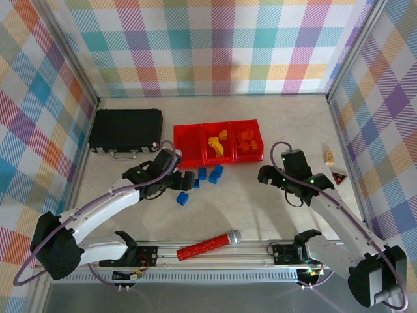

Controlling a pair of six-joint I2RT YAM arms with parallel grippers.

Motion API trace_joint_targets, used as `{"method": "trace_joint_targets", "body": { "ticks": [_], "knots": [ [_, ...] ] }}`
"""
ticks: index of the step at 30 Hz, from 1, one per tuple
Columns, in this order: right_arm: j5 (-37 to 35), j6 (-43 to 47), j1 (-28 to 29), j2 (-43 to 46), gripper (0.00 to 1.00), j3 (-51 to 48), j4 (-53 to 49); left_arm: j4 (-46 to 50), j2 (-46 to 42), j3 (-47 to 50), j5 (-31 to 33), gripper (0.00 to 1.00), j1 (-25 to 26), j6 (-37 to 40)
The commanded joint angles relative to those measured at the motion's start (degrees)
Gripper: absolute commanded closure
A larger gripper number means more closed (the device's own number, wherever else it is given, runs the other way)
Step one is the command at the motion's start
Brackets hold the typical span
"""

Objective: Sort the legos into containers by color
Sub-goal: Pick up the lego from the middle-left of the table.

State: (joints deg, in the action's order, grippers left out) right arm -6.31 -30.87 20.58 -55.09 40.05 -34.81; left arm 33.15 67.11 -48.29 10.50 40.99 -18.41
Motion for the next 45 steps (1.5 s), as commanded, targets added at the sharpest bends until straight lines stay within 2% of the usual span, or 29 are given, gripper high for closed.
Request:
{"method": "trace_joint_targets", "body": {
  "ticks": [1, 10, 18, 22, 30, 43, 45],
  "knots": [
    [1.72, -0.71, -0.19, 0.19, 0.01, 0.36, 1.29, 4.55, 0.35, 1.29, -0.02, 0.00, 2.89, -0.34],
    [1.96, -1.38, -0.19, 1.03, 0.01, -0.16, 1.01, 3.80, 9.94, 1.90, -0.71, 0.00, 4.59, 1.52],
    [1.13, -0.98, -0.19, 2.03, 0.01, -0.67, 0.34, 1.89, 16.16, 1.37, -0.26, 0.06, 4.31, 0.60],
    [0.80, -0.93, -0.19, 2.39, 0.01, -1.05, 0.32, -0.30, 16.91, 2.40, -2.56, 0.10, 3.07, 0.35],
    [0.72, -1.11, -0.19, 2.84, 0.01, -1.79, 0.47, -1.68, 18.84, 2.59, -4.68, 0.22, 1.74, 0.55],
    [0.48, -1.20, -0.22, 3.45, 0.01, -2.04, 0.47, -2.38, 19.73, 2.74, -5.07, 0.52, 1.19, -0.87],
    [0.50, -1.28, -0.19, 3.37, 0.01, -2.04, 0.48, -2.10, 20.05, 2.31, -4.75, 0.59, 1.15, -1.40]
  ]
}}
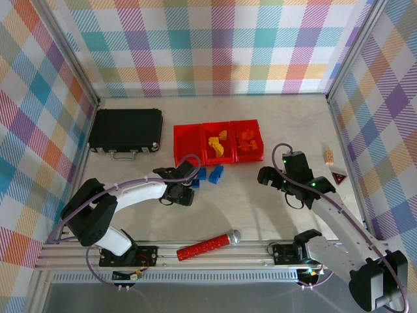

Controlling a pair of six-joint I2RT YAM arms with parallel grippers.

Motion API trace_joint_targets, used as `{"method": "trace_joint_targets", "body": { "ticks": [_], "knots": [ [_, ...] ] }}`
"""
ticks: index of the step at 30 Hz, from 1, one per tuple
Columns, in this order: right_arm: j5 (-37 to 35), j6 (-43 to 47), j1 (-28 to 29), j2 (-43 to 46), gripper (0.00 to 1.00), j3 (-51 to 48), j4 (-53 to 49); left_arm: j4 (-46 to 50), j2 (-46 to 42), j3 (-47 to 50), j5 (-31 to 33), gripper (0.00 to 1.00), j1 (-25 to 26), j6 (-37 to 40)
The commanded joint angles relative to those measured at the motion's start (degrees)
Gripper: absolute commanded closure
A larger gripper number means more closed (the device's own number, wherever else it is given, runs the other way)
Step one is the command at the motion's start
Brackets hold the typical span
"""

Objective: Sort the legos into containers by color
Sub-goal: Pick up the lego from the middle-left of the table, then place the lego in the container.

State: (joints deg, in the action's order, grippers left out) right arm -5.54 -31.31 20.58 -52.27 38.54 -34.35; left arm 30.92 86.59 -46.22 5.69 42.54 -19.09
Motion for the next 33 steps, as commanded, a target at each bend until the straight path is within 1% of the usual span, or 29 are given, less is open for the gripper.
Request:
{"method": "trace_joint_targets", "body": {
  "ticks": [1, 3, 5, 7, 11, 15, 17, 19, 22, 28, 33],
  "knots": [
    [-0.28, -0.82, -0.19, 0.56, 0.01, -0.56, 0.02, 0.42, 0.79, 0.00, 0.35, 0.62, -0.37, -0.96],
    [-0.30, -0.83, -0.19, 0.51, 0.01, -0.53, 0.05, 0.64, 0.79, -0.33, 0.44, 0.64, -0.36, -1.32],
    [-0.29, -0.73, -0.19, 0.52, 0.01, -0.56, -0.02, 0.87, -0.09, -0.69, 0.80, 0.70, -0.43, -1.83],
    [-0.42, -0.74, -0.20, 0.66, 0.01, -0.58, -0.04, 1.11, -1.70, -1.15, 1.22, 0.73, -0.40, -2.15],
    [-0.54, -0.76, -0.19, 0.51, 0.01, -0.57, 0.07, 3.33, -6.01, -3.53, 2.93, 0.73, -0.41, -3.37],
    [-0.52, -0.70, -0.19, 0.20, 0.01, -0.49, 0.64, 6.22, -10.03, -8.21, 6.27, 0.74, -0.38, -4.14],
    [-0.39, -0.79, -0.18, -0.20, 0.01, -0.44, 1.09, 7.31, -10.82, -11.49, 8.96, 0.74, -0.57, -4.20],
    [-0.09, -0.93, -0.19, -0.59, 0.01, -0.44, 1.41, 7.26, -10.45, -14.62, 9.94, 0.74, -1.48, -4.03],
    [0.31, -1.03, -0.19, -1.18, 0.01, -0.48, 1.82, 6.79, -7.33, -19.90, 9.39, 0.75, -3.90, -3.43],
    [-0.13, -0.59, -0.19, -0.66, 0.01, -0.54, 1.29, 7.74, 3.50, -32.53, 9.48, 0.77, -6.96, -1.48],
    [-1.04, -0.32, -0.28, 0.79, 0.01, -0.84, 0.29, 8.28, 12.21, -40.09, 9.10, 0.78, -9.37, -2.45]
  ]
}}
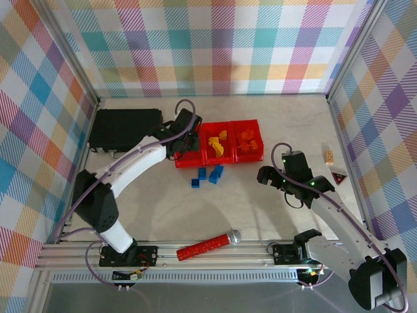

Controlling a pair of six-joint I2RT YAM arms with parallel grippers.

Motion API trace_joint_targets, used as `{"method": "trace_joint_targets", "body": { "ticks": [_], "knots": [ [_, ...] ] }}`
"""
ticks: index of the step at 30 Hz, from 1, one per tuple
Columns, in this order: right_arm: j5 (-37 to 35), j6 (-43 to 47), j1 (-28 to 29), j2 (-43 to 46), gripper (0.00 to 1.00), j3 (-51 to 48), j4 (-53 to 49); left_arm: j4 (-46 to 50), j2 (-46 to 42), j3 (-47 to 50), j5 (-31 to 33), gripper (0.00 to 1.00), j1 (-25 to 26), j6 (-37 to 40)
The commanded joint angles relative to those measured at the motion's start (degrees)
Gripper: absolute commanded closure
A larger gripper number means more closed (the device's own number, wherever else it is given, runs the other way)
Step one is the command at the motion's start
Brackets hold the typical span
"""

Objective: Sort the legos into containers by color
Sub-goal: Place the lego in the container.

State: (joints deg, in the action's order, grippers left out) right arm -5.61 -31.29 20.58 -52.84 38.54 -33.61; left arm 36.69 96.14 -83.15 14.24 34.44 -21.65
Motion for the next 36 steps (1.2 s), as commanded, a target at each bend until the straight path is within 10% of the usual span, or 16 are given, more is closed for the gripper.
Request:
{"method": "trace_joint_targets", "body": {
  "ticks": [1, 13, 21, 36],
  "knots": [
    [-1.07, -0.24, -0.32, 1.58, 0.01, -0.98, -0.64, 2.54, 4.00, -4.20, 0.60, 0.79, -1.68, -0.12],
    [-1.73, 0.59, -0.49, 1.78, 0.01, -0.99, -0.67, 1.47, 14.24, -6.76, -3.58, 0.76, -5.17, -2.44],
    [-1.73, 0.70, -0.54, 1.55, 0.01, -0.51, -0.94, 0.28, 16.43, -6.32, -5.27, 0.58, -5.59, -2.61],
    [-1.65, 0.46, -0.63, 1.75, 0.01, 0.37, -1.73, -3.79, 6.59, -1.51, -9.43, 0.37, -5.48, -0.61]
  ]
}}
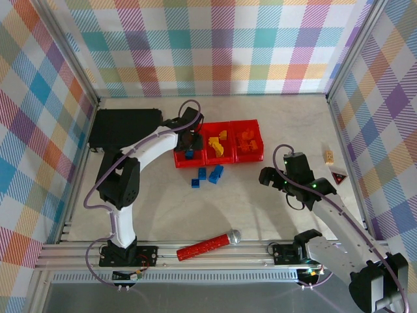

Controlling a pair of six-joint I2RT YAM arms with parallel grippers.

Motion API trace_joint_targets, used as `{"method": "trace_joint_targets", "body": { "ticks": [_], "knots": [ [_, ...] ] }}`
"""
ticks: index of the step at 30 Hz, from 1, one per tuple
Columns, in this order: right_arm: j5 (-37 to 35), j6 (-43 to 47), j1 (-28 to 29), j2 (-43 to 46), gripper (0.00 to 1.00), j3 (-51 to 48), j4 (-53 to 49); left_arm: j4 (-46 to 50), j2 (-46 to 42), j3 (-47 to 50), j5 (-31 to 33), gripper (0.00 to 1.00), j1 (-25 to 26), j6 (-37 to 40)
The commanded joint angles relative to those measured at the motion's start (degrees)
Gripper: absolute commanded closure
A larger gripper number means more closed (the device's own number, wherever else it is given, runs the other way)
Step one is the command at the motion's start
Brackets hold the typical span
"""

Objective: Sort the legos into containers by color
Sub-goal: Place the lego in the container, then pick up the lego from the center of the table.

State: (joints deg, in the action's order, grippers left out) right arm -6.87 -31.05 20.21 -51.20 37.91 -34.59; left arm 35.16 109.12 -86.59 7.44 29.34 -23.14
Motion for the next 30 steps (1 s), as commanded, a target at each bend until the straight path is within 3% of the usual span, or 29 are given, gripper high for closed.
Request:
{"method": "trace_joint_targets", "body": {
  "ticks": [1, 6, 13, 21, 30],
  "knots": [
    [-0.34, 0.12, -0.26, 0.08, 0.01, 0.95, -0.70, -2.88, -7.94, 3.08, -3.08, 0.35, -0.11, 1.41],
    [-0.41, 0.11, -0.26, -0.51, 0.01, 1.04, -0.27, -4.39, -15.21, 8.55, -3.36, 0.16, 2.73, 3.48],
    [-0.08, -0.08, -0.26, -1.48, 0.01, 1.29, 0.18, -4.91, -21.37, 14.86, -3.12, 0.04, 8.46, 3.69],
    [0.24, -0.59, -0.26, -1.59, 0.01, 1.23, 0.35, -5.22, -18.90, 16.83, -2.16, 0.02, 15.83, 4.00],
    [-0.60, -0.28, -0.26, -0.05, 0.01, 1.11, -1.44, -4.86, -9.77, 14.34, -3.86, 0.12, 18.64, 5.93]
  ]
}}
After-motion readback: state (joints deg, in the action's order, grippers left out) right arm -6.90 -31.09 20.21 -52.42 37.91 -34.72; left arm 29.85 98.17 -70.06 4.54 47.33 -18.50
